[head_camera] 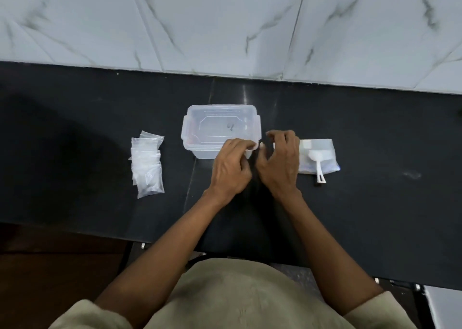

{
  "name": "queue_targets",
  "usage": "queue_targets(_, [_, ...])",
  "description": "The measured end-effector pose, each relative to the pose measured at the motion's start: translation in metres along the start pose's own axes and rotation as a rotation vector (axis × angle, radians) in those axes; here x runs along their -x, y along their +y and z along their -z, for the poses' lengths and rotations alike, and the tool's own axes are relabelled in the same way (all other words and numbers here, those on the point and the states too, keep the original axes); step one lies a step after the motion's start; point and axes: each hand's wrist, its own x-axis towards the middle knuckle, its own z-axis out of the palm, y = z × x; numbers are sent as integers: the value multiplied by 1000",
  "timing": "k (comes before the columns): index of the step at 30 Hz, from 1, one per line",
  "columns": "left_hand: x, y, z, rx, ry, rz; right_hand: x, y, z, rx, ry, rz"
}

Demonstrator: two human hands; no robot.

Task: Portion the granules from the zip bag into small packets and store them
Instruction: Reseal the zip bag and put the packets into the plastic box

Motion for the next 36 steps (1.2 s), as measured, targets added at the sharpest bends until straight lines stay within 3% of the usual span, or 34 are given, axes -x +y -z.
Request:
queue_targets(4, [-11, -26, 46, -68, 232, 268, -20, -29, -29, 31, -146, -219])
queue_targets(6, [-20, -39, 62, -106, 262, 428, -25, -31, -37, 43, -193, -275])
queue_targets(10, [-32, -69, 83, -5, 99, 723, -20, -37, -39, 21, -200, -331])
queue_targets(13, [-33, -84, 93, 105, -29, 797, -7, -44, -28, -4, -198, -367])
queue_targets(18, [-20, -100, 107, 259, -107, 948, 22, -48, 2, 92, -314, -448])
queue_targets(21, [-14, -105, 111, 308, -128, 982, 31, -52, 11, 215, -329, -414])
queue_targets(24, [-17, -108, 110, 344, -135, 953, 25, -65, 1, 309, -250, -233])
queue_targets(28, [-32, -113, 106, 638, -221, 898, 8, -75, -36, 322, -262, 12])
queue_targets(31, [-37, -118, 108, 809, -329, 915, 5, -73, -59, 359, -339, 61])
queue_targets(36, [-34, -122, 106, 863, -382, 860, 2, -70, -69, 400, -248, 73])
